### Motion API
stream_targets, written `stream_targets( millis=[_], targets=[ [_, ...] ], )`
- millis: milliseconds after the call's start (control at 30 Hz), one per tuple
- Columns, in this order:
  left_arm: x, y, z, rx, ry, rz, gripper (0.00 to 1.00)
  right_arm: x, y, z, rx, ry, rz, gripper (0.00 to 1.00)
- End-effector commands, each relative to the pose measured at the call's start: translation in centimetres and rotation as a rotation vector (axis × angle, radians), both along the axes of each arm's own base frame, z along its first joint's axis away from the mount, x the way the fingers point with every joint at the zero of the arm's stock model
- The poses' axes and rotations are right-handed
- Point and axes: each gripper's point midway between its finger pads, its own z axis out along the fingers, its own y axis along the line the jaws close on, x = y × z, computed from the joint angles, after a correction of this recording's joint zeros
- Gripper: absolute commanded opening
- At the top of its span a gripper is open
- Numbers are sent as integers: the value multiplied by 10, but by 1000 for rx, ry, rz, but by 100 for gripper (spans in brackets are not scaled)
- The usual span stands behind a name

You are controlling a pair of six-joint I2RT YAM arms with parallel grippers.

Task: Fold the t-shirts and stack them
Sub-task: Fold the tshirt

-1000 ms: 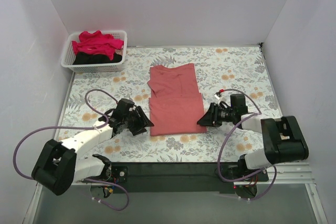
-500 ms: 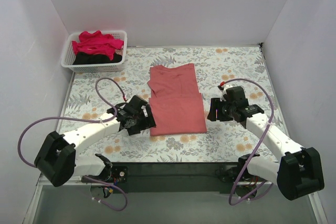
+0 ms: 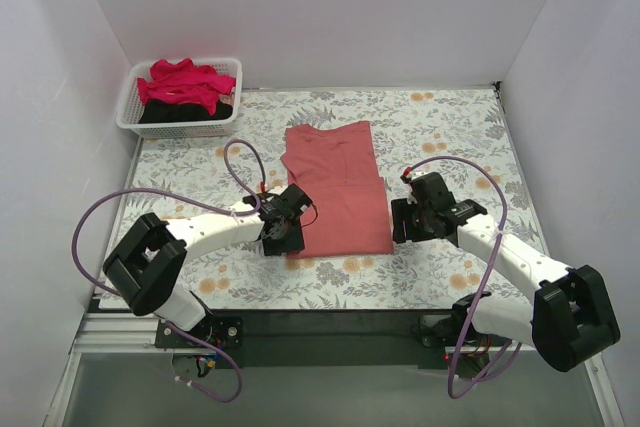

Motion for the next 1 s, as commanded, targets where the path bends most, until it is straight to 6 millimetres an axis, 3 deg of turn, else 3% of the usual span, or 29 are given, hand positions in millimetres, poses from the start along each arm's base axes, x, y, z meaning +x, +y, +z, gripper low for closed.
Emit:
stream_targets(
  millis=[0,200,400,500,533,633,967],
  targets=[
    [6,-1,3,35,-31,2,46,9,3,9,-13,-34,-14,67],
    [0,-3,-12,79,3,-16,48,7,8,6,-30,-28,2,67],
    [-21,4,-36,185,88,-45,47,4,11,-3,-55,4,12,66],
    [-28,6,-40,209,104,-50,35,4,15,-3,-57,6,19,66],
    [-29,6,-40,209,106,-50,23,5,17,-2,-53,3,22,66],
    [-31,5,-39,200,106,-51,0,4,25,-1,-33,15,38,66],
    [-30,2,-29,160,81,-49,0,4,43,-11,-44,66,72,65]
  ],
)
